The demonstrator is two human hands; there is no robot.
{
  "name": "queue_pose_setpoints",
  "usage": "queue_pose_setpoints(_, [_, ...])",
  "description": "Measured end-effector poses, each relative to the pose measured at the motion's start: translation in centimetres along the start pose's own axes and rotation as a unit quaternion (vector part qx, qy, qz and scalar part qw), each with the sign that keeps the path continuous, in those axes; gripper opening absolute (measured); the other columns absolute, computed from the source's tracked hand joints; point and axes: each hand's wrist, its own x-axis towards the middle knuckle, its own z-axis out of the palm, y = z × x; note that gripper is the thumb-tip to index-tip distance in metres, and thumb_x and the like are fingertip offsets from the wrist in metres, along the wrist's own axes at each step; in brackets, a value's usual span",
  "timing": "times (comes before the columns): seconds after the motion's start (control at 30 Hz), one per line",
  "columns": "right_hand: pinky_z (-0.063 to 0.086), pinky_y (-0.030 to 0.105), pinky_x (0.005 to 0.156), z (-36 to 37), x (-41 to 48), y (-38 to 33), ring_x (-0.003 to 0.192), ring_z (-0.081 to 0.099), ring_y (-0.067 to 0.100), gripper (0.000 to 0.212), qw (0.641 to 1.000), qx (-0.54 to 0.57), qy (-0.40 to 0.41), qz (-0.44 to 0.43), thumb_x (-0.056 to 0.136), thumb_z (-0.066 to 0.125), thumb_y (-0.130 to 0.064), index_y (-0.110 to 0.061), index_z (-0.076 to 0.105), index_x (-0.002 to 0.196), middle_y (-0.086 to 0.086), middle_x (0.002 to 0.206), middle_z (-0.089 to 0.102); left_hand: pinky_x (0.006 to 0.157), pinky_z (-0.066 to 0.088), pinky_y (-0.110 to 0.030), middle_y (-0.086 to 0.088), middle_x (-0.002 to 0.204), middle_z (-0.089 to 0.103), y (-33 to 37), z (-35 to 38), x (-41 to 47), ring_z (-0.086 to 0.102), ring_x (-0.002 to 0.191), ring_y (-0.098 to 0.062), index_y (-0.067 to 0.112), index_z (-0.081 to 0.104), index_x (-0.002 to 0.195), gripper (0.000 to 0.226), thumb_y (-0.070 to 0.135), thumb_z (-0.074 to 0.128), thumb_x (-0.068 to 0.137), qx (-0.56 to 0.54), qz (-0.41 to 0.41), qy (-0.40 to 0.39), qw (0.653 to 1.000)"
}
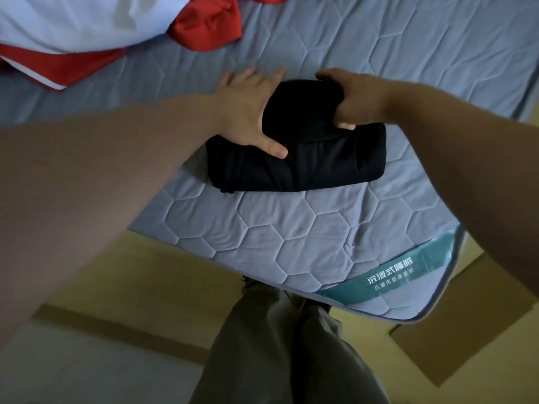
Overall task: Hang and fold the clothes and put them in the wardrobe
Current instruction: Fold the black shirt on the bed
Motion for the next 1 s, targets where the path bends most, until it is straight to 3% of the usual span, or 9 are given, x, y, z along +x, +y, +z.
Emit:
queue_pose_setpoints(0.1, [0.046, 0.049, 0.103, -1.2, 0.3, -0.4, 0.128, 0.047, 0.035, 0.120, 0.995, -0.008, -0.095, 0.021, 0.062, 0.080, -0.007, -0.048, 0.014, 0.154, 0.009, 0.150, 0.042, 0.111, 0.032, -0.052, -0.022, 0.135, 0.052, 1.2, -1.1, 0.4, 0.048, 0.125, -0.043, 0.009, 0.028, 0.150, 0.155, 0.106, 0.040, 0.030, 0.108, 0.039, 0.021, 0.993])
queue_pose_setpoints(0.2, [0.047, 0.041, 0.095, -1.1, 0.5, -0.5, 0.114, 0.054, 0.030, 0.114, 0.988, -0.105, -0.115, 0.002, 0.056, 0.095, -0.020, -0.030, 0.032, 0.150, 0.005, 0.135, 0.054, 0.081, 0.046, -0.040, -0.012, 0.116, 0.064, 1.7, -1.2, 0.4, 0.062, 0.100, -0.038, 0.014, 0.044, 0.128, 0.132, 0.102, 0.054, 0.029, 0.098, 0.063, 0.010, 0.993])
queue_pose_setpoints(0.27, [0.045, 0.038, 0.086, -0.8, 0.5, -1.0, 0.105, 0.056, 0.028, 0.101, 0.982, -0.143, -0.126, -0.005, 0.053, 0.098, -0.027, -0.022, 0.046, 0.140, 0.004, 0.123, 0.059, 0.080, 0.044, -0.037, -0.007, 0.126, 0.059, 1.4, -0.7, -0.1, 0.061, 0.107, -0.035, 0.023, 0.037, 0.134, 0.130, 0.095, 0.067, 0.029, 0.050, 0.042, -0.046, 0.997])
queue_pose_setpoints(0.4, [0.048, 0.045, 0.099, -0.1, 0.5, -1.9, 0.117, 0.058, 0.036, 0.103, 0.973, -0.190, -0.130, 0.008, 0.052, 0.097, -0.041, -0.013, 0.051, 0.140, 0.011, 0.130, 0.059, 0.113, 0.035, -0.055, -0.010, 0.149, 0.027, 1.3, 0.9, -0.4, 0.037, 0.136, -0.042, 0.043, 0.008, 0.151, 0.147, 0.085, 0.078, 0.029, 0.028, -0.033, -0.101, 0.994])
queue_pose_setpoints(0.53, [0.049, 0.046, 0.103, 0.9, 0.0, -1.7, 0.110, 0.061, 0.034, 0.087, 0.967, -0.202, -0.151, 0.018, 0.057, 0.095, -0.044, -0.010, 0.061, 0.130, 0.012, 0.121, 0.064, 0.120, 0.005, -0.065, -0.016, 0.163, 0.006, 2.1, 2.2, 0.0, 0.005, 0.149, -0.044, 0.031, 0.007, 0.156, 0.154, 0.089, 0.074, 0.029, 0.118, -0.063, -0.073, 0.988])
queue_pose_setpoints(0.67, [0.053, 0.039, 0.093, 2.0, -2.8, -1.1, 0.102, 0.063, 0.033, 0.093, 0.974, -0.206, -0.093, -0.008, 0.050, 0.096, -0.051, -0.008, 0.062, 0.126, 0.011, 0.116, 0.067, 0.111, 0.035, -0.049, -0.013, 0.144, 0.046, 3.1, 1.7, -1.6, 0.048, 0.130, -0.037, 0.018, 0.026, 0.144, 0.142, 0.073, 0.088, 0.029, 0.026, -0.051, -0.075, 0.996])
queue_pose_setpoints(0.73, [0.050, 0.035, 0.083, 2.4, -5.2, -0.3, 0.105, 0.063, 0.033, 0.098, 0.977, -0.201, -0.073, -0.026, 0.050, 0.095, -0.055, -0.010, 0.056, 0.128, 0.011, 0.120, 0.066, 0.105, 0.043, -0.046, -0.010, 0.144, 0.049, 4.1, 0.5, -3.5, 0.053, 0.127, -0.036, 0.019, 0.026, 0.146, 0.139, 0.059, 0.097, 0.033, -0.016, -0.057, -0.088, 0.994])
queue_pose_setpoints(0.87, [0.048, 0.039, 0.078, 1.1, -12.3, 0.2, 0.110, 0.061, 0.030, 0.098, 0.963, -0.261, -0.027, -0.060, 0.055, 0.087, -0.066, -0.021, 0.041, 0.129, 0.003, 0.121, 0.060, 0.085, 0.050, -0.038, -0.007, 0.123, 0.062, 8.0, -2.6, -9.7, 0.062, 0.107, -0.031, 0.019, 0.049, 0.127, 0.104, 0.055, 0.096, 0.043, 0.019, -0.082, -0.069, 0.994])
queue_pose_setpoints(1.0, [0.041, 0.038, 0.073, -3.3, -22.4, -3.2, 0.103, 0.062, 0.029, 0.089, 0.935, -0.330, 0.033, -0.124, 0.055, 0.082, -0.069, -0.027, 0.037, 0.119, 0.001, 0.111, 0.059, 0.074, 0.038, -0.037, 0.001, 0.104, 0.064, 12.2, -6.8, -20.1, 0.064, 0.094, -0.027, 0.024, 0.048, 0.106, 0.080, 0.061, 0.089, 0.048, 0.037, -0.087, 0.018, 0.995])
